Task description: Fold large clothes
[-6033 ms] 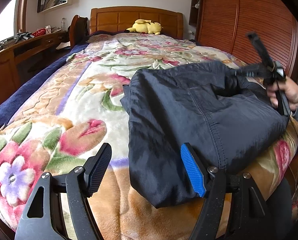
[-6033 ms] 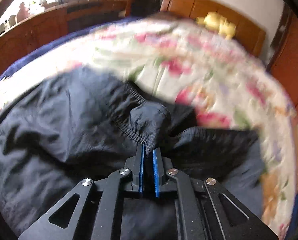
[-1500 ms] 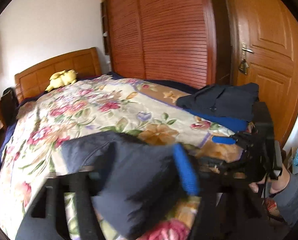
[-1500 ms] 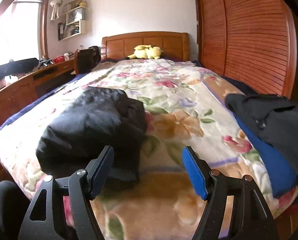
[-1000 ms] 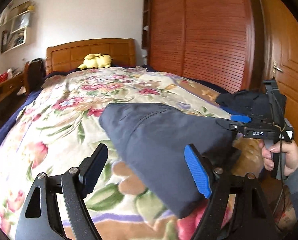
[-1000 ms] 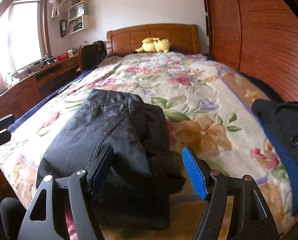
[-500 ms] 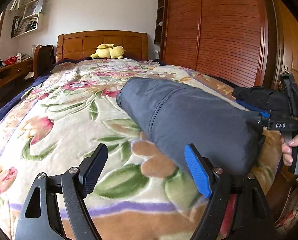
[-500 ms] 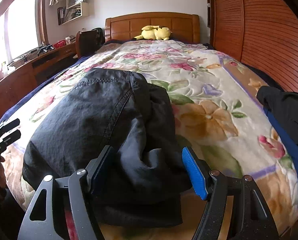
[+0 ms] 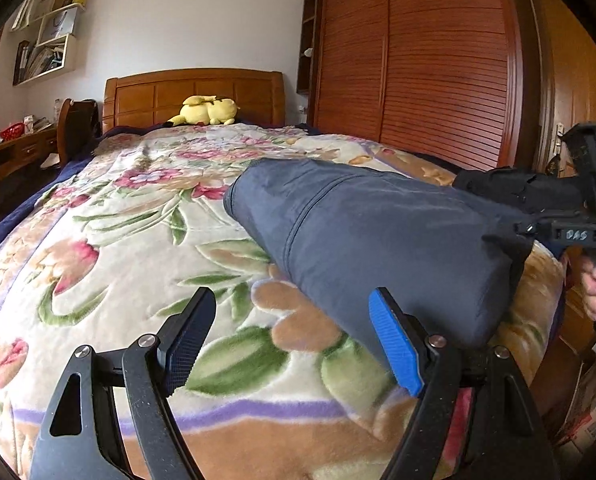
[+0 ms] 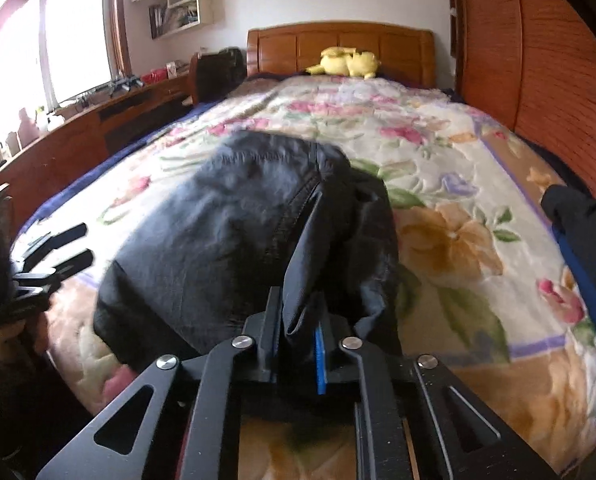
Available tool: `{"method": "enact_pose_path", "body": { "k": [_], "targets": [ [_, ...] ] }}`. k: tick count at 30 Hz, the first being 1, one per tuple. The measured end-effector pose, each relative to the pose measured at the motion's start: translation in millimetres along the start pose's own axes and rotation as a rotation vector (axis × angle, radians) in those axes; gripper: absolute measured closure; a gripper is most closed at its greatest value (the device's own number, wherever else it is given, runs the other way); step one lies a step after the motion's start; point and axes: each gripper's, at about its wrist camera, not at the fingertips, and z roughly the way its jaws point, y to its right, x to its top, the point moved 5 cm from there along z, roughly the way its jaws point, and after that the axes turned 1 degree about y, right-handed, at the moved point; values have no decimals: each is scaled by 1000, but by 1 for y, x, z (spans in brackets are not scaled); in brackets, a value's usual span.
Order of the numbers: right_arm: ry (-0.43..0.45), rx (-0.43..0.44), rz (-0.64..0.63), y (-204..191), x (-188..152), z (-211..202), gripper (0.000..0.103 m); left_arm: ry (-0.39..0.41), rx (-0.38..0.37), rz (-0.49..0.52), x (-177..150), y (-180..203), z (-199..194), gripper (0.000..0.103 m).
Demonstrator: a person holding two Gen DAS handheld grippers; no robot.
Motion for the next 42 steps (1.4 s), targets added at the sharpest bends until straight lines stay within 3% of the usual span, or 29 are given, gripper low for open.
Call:
{"method": "enact_pose_path", "body": {
  "k": [3,11,12,14,17,19,26,33,36,39,42],
  "targets": [
    [51,-10,22,3,-1,-28,93,25,-18,-3,5,0,-6,23],
    [-20,-69,80,17,-33,-17,88,53,-10,-8,7,-9,-18,23],
    [-18,-85,82,18,-32,-15,83,56,-5,-11,7,-11,-19,23],
    [-17,-140,93,19,-32,-12,56,60,6,-20,7,-14,-21,23],
    [-26,-197,118,27,-32,-6,26,59,14,-32,7,-16,-19,23],
    [-44,-185,159,33,-35,0,20,57,20,-31,7,-17,-17,23],
    [-115,-115,208,32,-43,40,19,4,18,-6,24,-13,12,23],
    [-120,-32,238,41,-47,61,20,-71,-39,-69,46,-18,57,20],
    [-120,30,255,46,-51,68,21,-92,0,-42,59,-18,81,20],
    [-108,126,283,49,-53,71,41,-110,34,5,71,-16,107,20],
    [-71,121,216,44,-52,66,54,-137,52,-3,80,-21,133,20]
  ]
}}
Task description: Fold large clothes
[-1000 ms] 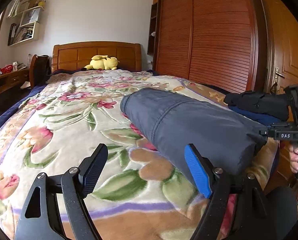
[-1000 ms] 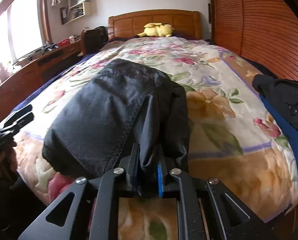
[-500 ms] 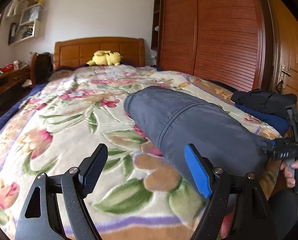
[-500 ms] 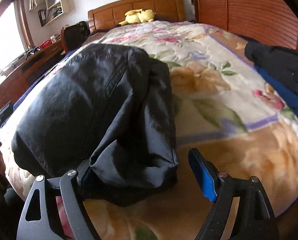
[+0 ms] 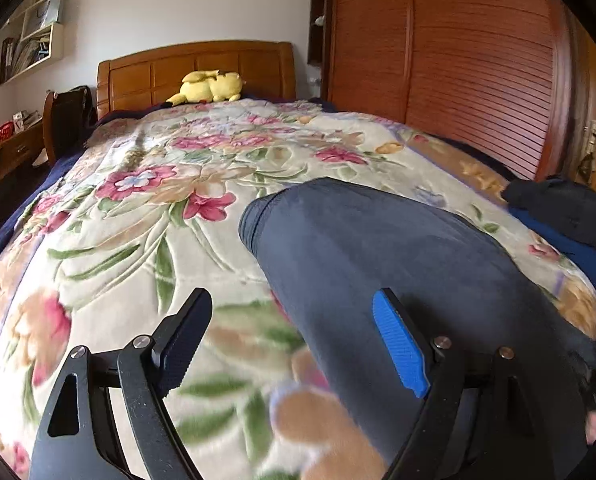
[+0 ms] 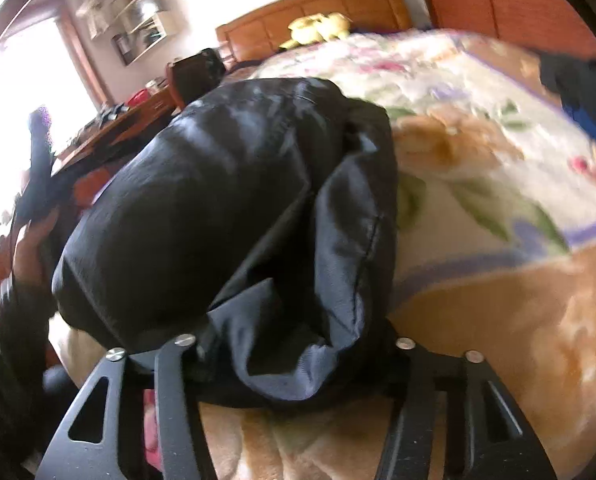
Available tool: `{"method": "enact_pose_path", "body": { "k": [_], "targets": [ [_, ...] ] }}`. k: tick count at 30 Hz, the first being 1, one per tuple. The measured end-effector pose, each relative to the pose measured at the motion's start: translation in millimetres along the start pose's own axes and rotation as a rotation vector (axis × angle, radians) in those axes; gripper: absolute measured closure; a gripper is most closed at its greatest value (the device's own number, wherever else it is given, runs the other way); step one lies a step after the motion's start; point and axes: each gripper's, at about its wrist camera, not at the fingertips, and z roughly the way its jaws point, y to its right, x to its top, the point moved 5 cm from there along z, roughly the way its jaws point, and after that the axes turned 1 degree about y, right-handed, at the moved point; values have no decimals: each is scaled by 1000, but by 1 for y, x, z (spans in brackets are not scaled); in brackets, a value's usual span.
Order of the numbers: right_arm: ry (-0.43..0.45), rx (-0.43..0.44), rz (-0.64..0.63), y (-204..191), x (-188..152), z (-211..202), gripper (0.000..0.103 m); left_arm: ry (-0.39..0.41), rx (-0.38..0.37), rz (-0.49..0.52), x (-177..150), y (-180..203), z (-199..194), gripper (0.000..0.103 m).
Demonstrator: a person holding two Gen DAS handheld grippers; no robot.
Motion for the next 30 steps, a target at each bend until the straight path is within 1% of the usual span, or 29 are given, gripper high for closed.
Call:
{"method": "enact_pose_path", "body": {
  "k": [2,4,6,8,11,12,14,18,20,21,22,23,24,25,26,27,28,29,30],
  "targets": [
    [15,-7,-47,-5,-1,-3,65,-21,5,-18,8,-3,17,20],
    [24,-7,-78,-6,-3,-7,72,-40,6,-21,14,-3,30,20],
    [32,7,-78,-4,-4,-9,75,-61,9,-19,20,-2,44,20],
    [53,14,-85,-3,-5,-14,80,-103,3,-5,23,-1,60,20],
    [78,10,-110,-8,-6,-23,83,-141,23,18,23,1,74,20],
    [70,19,-113,-8,-6,-24,83,-165,28,27,20,1,81,19],
    [57,43,-80,-1,-7,-19,83,-205,38,15,15,-2,91,19],
    [56,24,-97,-4,-11,-15,83,-237,2,-20,6,-9,102,19],
    [55,16,-103,-7,-10,-12,83,-259,-39,-58,1,-14,107,19],
    [54,18,-102,-7,-10,-14,83,-267,-55,-74,0,-14,108,23],
    [52,21,-99,-7,-11,-13,83,-280,-94,-105,-2,-14,110,34],
    [51,23,-97,-7,-11,-12,83,-293,-134,-134,-3,-13,110,40],
    [51,23,-96,-8,-10,-11,83,-300,-157,-146,-4,-11,110,48],
    [51,23,-96,-8,-7,-14,83,-300,-166,-135,-4,-6,108,59],
    [52,20,-101,-9,-7,-13,83,-306,-180,-117,-5,1,107,66],
    [54,23,-100,-7,-5,-17,83,-310,-180,-105,-5,5,106,72],
    [58,28,-94,-7,-5,-17,83,-311,-162,-84,-4,8,105,75],
    [62,33,-90,-5,-4,-19,83,-307,-150,-61,-3,12,103,81],
    [69,38,-86,-3,-4,-21,84,-295,-134,-41,0,14,101,83]
  ]
}}
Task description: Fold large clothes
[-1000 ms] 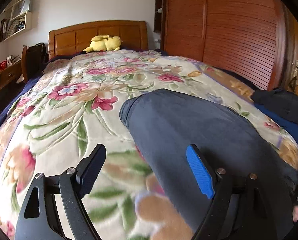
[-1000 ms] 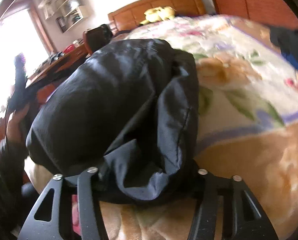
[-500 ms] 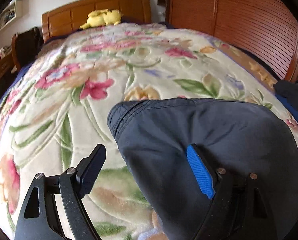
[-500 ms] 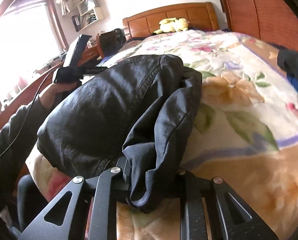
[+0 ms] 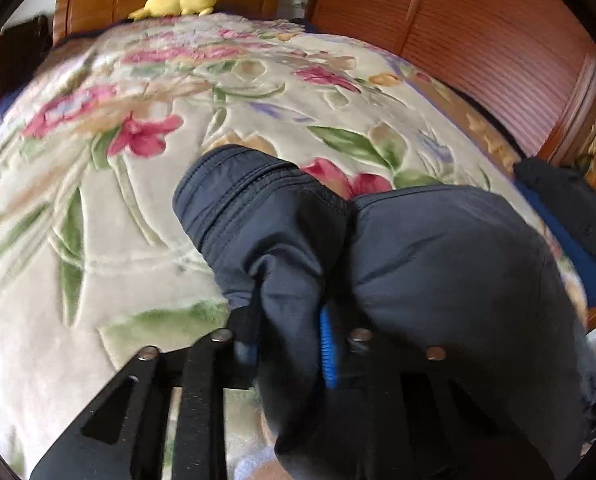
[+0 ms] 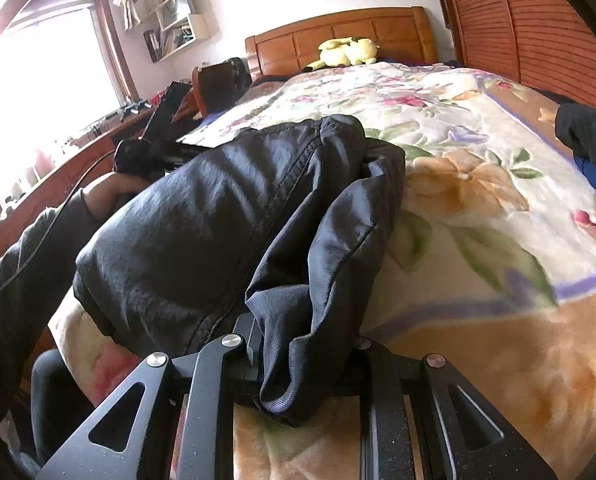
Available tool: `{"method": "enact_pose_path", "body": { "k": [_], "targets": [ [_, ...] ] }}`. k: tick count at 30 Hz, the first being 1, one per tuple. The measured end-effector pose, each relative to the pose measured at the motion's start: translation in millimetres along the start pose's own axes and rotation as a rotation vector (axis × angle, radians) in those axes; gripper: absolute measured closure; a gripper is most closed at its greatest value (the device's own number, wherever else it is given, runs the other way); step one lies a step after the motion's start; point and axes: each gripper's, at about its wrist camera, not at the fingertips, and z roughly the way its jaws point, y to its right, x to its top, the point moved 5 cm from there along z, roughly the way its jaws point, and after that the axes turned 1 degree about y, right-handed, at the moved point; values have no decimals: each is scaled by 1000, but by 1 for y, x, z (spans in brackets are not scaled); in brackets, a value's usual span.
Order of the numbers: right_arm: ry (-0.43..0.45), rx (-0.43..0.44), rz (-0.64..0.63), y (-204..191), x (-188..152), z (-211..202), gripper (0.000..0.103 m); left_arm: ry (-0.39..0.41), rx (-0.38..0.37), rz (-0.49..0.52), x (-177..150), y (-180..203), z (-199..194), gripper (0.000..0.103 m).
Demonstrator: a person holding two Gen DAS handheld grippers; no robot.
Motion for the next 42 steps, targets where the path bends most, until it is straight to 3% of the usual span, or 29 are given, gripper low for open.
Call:
{"method": "enact_pose_path", "body": {
  "k": [8,15,21,28,35,39,42],
  "targets": [
    [76,-33,-19,-2,10,-21,88,170,71,46,20,15,-61,91],
    [109,-70,-23,16,30,-39,88,261,62,94,35,43,-105,91],
    [161,-132,-62,39,55,-69,89,357,45,125,69,89,-125,92],
    [241,-314,-126,87,99,-162,89,418,-44,215,139,208,-130,92],
    [278,-588,-154,154,131,-278,89,444,-192,289,190,350,-105,92],
    [254,-721,-130,192,126,-324,89,398,-248,321,196,417,-69,91],
    [176,-740,-29,239,105,-336,89,302,-211,363,180,451,-23,88]
  ]
}}
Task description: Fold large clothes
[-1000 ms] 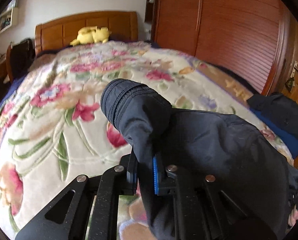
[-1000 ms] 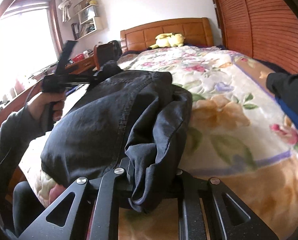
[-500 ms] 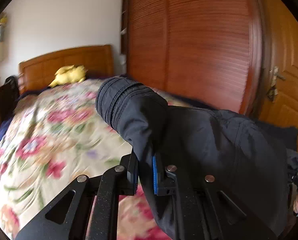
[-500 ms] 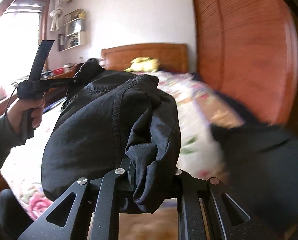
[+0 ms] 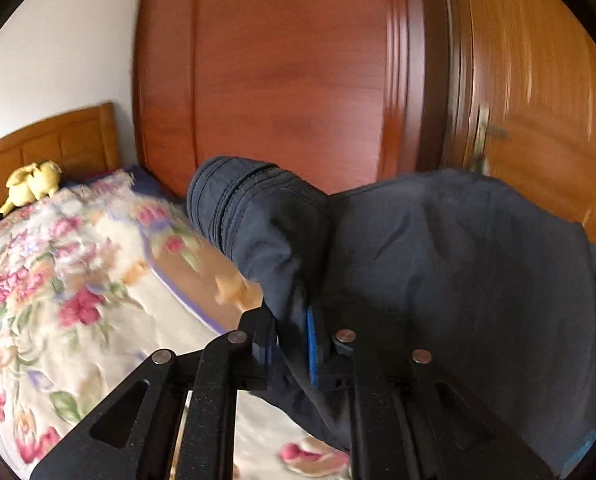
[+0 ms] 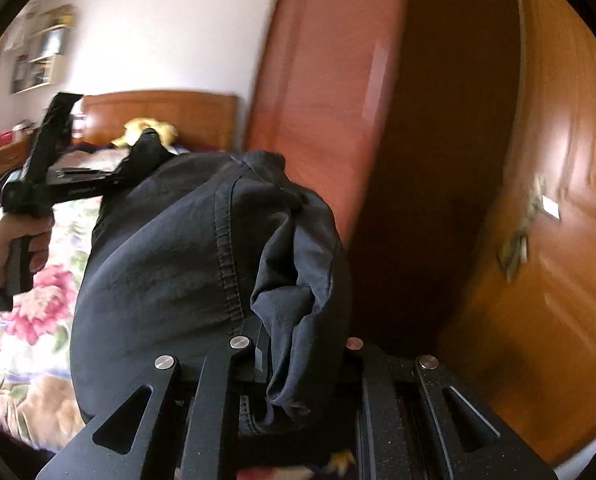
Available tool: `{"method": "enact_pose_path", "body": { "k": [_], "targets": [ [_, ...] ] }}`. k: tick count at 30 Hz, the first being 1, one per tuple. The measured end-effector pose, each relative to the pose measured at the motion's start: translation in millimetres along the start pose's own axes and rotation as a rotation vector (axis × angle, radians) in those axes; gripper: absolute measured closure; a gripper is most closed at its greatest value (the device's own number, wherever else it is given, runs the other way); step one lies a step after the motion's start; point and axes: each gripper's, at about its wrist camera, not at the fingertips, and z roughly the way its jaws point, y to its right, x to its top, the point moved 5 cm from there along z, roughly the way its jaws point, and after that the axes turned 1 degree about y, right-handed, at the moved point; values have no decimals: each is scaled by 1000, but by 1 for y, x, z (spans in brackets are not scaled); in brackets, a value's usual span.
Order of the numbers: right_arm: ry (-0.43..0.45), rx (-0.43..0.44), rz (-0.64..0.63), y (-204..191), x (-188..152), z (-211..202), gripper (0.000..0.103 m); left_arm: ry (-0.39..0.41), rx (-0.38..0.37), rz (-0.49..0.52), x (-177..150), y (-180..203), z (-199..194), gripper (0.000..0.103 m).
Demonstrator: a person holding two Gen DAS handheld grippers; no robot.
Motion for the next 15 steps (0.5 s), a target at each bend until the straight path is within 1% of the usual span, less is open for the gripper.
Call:
{"method": "enact_pose_path", "body": {
  "k": [1,2,3,4,5,7,9,10,11,12,13,14,15],
  "targets": [
    [-43,2,28,12,-14,13,88,-30,13,7,-9,4,11,87],
    [-81,-7,26,16,-25,27,87,-60,16,11,-18,6,21,87],
    [-110,-30,18,20,-37,38,87,-74,20,16,-28,5,27,87],
    [-122,-38,33,23,-45,45,86,-74,42,29,-35,2,28,85],
    [-120,-38,59,24,-49,50,85,-69,57,40,-40,-3,24,82],
    [-101,-47,94,26,-50,52,85,-55,31,44,-45,-7,13,68],
    [-85,-49,128,23,-50,50,80,-36,24,50,-49,-13,-4,63],
    [-91,-53,139,21,-49,49,72,-23,18,56,-51,-12,-16,62],
    [-92,-72,143,20,-49,46,61,-14,11,62,-55,-18,-30,62],
    [-85,-100,145,17,-46,49,56,-9,9,63,-58,-17,-38,54],
    [-66,-114,151,21,-49,45,48,-4,15,57,-61,-19,-49,34],
    [-42,-117,164,18,-46,35,35,6,13,52,-66,-20,-63,27],
    [-17,-117,177,12,-44,25,30,26,4,44,-72,-22,-80,23]
  ]
}}
